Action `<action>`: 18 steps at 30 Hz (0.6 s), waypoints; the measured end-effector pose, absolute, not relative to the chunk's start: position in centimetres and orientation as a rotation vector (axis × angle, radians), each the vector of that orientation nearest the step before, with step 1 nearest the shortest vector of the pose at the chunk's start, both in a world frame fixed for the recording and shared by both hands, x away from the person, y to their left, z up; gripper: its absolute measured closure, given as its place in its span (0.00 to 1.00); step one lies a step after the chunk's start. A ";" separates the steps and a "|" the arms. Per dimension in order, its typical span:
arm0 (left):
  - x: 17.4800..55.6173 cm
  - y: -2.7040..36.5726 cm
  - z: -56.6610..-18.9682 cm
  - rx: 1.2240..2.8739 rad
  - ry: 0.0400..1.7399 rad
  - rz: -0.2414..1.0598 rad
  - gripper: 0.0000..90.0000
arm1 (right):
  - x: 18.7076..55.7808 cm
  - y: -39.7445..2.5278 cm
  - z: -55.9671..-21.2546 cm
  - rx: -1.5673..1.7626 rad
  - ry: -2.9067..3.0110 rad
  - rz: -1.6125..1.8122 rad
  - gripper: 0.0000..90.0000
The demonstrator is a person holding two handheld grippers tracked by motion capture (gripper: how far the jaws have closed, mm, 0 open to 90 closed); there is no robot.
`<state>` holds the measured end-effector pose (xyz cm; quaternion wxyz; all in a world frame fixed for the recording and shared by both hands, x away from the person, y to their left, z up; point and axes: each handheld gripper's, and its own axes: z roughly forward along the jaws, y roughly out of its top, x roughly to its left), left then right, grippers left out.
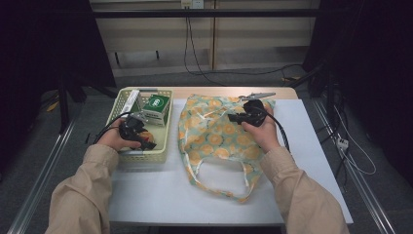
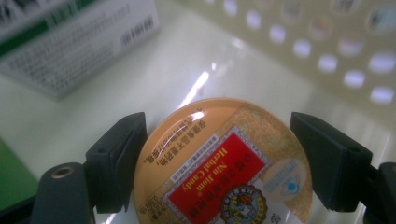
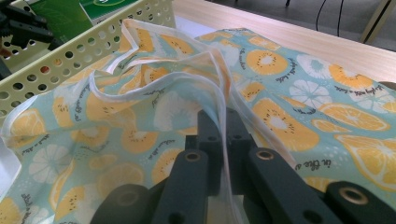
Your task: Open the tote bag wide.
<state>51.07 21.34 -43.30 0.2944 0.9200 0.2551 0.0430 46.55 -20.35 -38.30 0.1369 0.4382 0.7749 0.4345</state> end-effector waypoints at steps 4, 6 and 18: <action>51.3 20.3 -42.6 2.413 0.704 0.123 0.24 | 46.5 -20.2 -38.3 1.263 2.246 1.260 0.99; 51.4 19.9 -42.3 2.409 0.717 0.122 0.24 | 46.5 -20.2 -38.3 1.263 2.246 1.261 0.99; 51.8 18.4 -43.1 2.482 0.686 0.107 0.23 | 46.5 -20.0 -38.4 1.256 2.251 1.269 0.99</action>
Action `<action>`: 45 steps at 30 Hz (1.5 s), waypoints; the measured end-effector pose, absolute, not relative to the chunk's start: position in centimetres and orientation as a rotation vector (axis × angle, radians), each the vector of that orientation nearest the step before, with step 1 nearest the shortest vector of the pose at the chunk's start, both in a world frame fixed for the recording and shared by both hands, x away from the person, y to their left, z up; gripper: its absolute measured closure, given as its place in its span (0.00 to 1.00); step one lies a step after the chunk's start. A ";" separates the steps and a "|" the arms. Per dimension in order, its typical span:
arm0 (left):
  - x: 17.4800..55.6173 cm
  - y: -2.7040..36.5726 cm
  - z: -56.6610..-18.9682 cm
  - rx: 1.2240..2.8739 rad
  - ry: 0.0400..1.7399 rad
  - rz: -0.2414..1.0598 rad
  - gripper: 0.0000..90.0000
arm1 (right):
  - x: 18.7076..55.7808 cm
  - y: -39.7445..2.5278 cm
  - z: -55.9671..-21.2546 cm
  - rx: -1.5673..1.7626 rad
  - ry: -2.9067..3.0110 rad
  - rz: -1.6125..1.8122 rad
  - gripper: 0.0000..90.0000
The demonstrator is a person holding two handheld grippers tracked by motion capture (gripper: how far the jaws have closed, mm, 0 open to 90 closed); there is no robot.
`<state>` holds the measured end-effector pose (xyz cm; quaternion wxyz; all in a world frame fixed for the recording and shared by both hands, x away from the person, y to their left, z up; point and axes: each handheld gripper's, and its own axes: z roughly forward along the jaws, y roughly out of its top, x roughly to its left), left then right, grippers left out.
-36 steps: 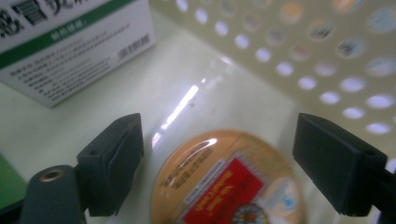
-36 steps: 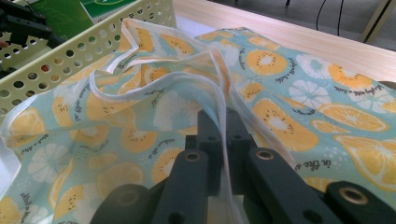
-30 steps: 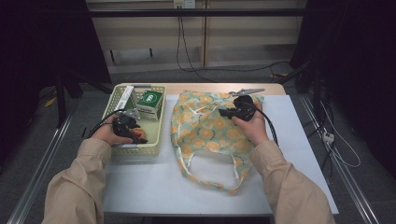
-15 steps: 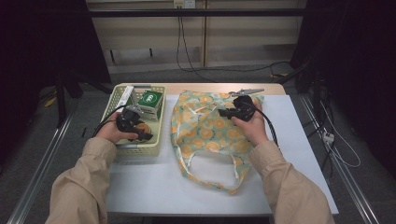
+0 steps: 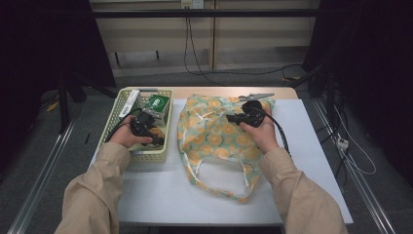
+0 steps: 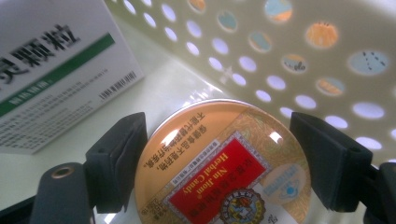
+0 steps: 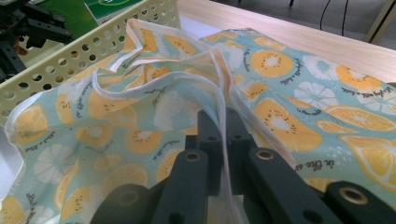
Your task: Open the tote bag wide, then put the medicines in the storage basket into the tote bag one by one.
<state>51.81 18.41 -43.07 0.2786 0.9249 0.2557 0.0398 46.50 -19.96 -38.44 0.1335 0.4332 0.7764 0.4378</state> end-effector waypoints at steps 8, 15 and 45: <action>51.6 19.6 -42.5 2.470 0.704 0.110 0.11 | 46.4 -20.0 -38.5 1.258 2.246 1.278 0.99; 51.3 20.0 -43.5 2.535 0.712 0.089 0.14 | 46.4 -20.0 -38.4 1.259 2.243 1.275 0.99; 49.0 17.8 -33.9 2.291 0.716 0.130 0.23 | 46.5 -20.4 -38.3 1.277 2.230 1.277 0.99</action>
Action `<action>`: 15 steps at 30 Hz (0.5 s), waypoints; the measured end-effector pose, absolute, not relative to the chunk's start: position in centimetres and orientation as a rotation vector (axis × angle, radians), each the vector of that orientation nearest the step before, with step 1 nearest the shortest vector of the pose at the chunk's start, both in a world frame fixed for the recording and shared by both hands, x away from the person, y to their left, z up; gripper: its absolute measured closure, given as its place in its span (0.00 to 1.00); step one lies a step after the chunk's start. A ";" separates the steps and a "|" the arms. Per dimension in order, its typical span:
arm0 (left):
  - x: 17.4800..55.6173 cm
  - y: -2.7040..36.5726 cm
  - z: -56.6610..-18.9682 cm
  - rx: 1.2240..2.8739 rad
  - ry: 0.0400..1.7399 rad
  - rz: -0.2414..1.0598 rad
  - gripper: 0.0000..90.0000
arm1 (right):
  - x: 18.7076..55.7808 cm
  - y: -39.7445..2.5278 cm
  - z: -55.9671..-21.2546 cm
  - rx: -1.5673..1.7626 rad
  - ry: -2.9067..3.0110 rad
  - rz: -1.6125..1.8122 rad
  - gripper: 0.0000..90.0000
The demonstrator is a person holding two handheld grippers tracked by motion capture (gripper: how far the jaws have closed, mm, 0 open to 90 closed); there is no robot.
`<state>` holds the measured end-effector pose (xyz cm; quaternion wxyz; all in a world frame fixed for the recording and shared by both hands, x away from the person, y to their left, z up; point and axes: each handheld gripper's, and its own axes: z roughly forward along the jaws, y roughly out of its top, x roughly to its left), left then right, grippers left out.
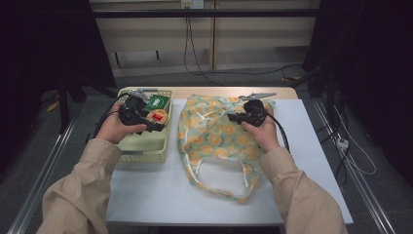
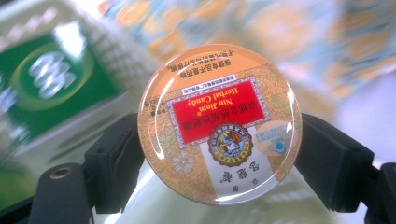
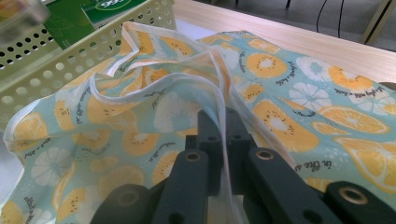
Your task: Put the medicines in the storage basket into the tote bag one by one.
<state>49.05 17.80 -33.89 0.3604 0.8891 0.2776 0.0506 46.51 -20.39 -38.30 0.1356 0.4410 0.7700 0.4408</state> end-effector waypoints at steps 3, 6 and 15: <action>47.8 15.8 -32.8 2.285 0.653 0.110 0.23 | 46.6 -20.5 -38.3 1.277 2.227 1.278 0.99; 46.4 13.5 -32.1 2.298 0.582 0.085 0.23 | 46.6 -20.5 -38.2 1.281 2.224 1.280 0.99; 44.1 7.8 -32.7 2.299 0.441 0.042 0.23 | 46.6 -20.5 -37.8 1.276 2.217 1.278 0.99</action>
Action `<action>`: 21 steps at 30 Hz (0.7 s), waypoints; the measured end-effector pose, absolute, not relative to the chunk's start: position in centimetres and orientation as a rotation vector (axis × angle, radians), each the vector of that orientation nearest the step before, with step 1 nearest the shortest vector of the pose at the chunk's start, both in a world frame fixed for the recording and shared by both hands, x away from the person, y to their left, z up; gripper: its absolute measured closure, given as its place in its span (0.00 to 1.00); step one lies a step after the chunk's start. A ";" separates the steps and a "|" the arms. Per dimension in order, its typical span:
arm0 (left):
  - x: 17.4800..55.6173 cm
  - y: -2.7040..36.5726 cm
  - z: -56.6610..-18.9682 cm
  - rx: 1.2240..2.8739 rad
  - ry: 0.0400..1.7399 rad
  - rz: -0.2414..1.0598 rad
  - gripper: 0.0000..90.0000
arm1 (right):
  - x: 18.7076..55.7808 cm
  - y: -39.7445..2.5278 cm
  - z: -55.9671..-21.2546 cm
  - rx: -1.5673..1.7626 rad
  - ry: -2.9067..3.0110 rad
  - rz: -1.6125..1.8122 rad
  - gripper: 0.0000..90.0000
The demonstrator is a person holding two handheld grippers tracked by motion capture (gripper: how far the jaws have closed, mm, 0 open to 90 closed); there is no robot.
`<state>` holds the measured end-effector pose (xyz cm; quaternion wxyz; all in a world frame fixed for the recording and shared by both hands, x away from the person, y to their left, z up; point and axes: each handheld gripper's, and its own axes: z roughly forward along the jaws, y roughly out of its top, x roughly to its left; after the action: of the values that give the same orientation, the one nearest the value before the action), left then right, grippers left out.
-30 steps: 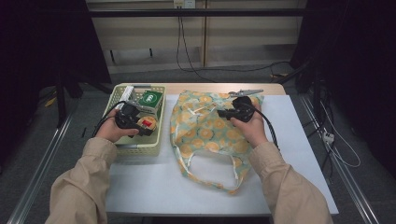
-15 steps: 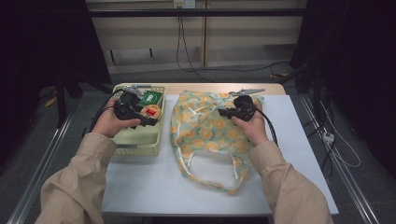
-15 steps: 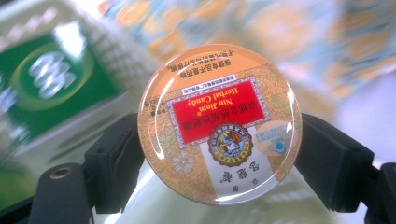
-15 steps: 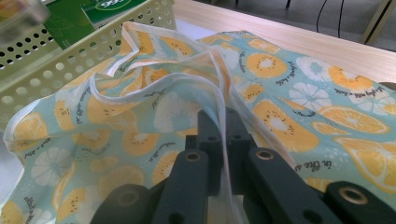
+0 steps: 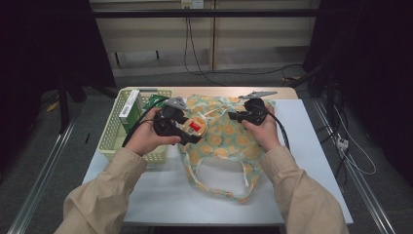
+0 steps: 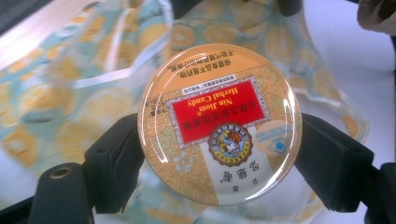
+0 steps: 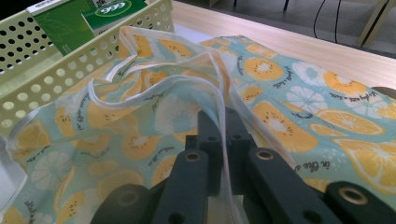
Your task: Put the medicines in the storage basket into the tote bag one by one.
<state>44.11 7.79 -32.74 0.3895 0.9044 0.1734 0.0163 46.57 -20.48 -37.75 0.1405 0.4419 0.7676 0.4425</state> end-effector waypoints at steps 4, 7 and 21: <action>43.8 5.9 -33.8 2.330 0.405 0.026 0.23 | 46.5 -20.5 -37.7 1.277 2.216 1.282 0.99; 43.6 4.6 -34.8 2.334 0.409 0.030 0.23 | 46.5 -20.5 -37.7 1.280 2.217 1.284 0.99; 44.3 0.4 -40.7 2.369 0.480 0.072 0.23 | 46.4 -20.4 -37.2 1.285 2.201 1.291 0.99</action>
<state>44.31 0.40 -40.71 0.3538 0.9163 0.1857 0.0278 46.36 -20.43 -37.20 0.1416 0.4453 0.7627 0.4472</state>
